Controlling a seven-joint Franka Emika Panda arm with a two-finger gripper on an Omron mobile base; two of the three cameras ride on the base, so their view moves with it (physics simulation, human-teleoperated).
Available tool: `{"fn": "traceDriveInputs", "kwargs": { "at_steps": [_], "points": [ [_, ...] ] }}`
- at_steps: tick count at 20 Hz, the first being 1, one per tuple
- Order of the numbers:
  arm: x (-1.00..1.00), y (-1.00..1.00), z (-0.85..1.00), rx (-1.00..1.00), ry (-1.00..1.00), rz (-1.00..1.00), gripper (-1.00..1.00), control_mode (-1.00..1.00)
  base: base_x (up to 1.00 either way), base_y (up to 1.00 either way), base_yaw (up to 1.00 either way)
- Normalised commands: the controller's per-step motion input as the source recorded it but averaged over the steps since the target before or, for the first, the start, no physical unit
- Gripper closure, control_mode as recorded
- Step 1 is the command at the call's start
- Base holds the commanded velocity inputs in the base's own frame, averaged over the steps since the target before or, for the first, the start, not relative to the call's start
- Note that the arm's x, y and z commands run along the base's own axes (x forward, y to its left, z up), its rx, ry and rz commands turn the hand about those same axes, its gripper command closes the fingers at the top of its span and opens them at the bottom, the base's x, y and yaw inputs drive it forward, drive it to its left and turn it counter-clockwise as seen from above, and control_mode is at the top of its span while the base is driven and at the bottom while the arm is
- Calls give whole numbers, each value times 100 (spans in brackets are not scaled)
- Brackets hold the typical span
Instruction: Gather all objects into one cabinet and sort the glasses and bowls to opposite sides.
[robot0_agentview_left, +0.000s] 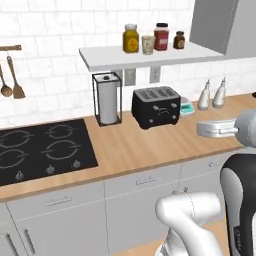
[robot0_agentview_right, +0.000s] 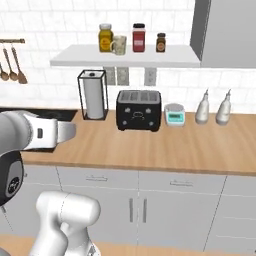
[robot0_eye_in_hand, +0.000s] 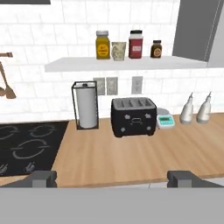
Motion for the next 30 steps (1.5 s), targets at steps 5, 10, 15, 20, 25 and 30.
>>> {"fn": "traceDriveInputs", "kwargs": {
  "at_steps": [5, 10, 15, 20, 25, 30],
  "points": [
    [0, 0, 0, 0, 0, 0, -100, 100, 38, -35, 28],
    [0, 0, 0, 0, 0, 0, -100, 100, 13, -25, 18],
    [0, 0, 0, 0, 0, 0, -100, 100, 37, -69, 24],
    [0, 0, 0, 0, 0, 0, -100, 100, 34, -28, 5],
    [0, 0, 0, 0, 0, 0, -100, 100, 63, 1, 1],
    [0, 0, 0, 0, 0, 0, -100, 100, 34, 19, 0]
  ]
}}
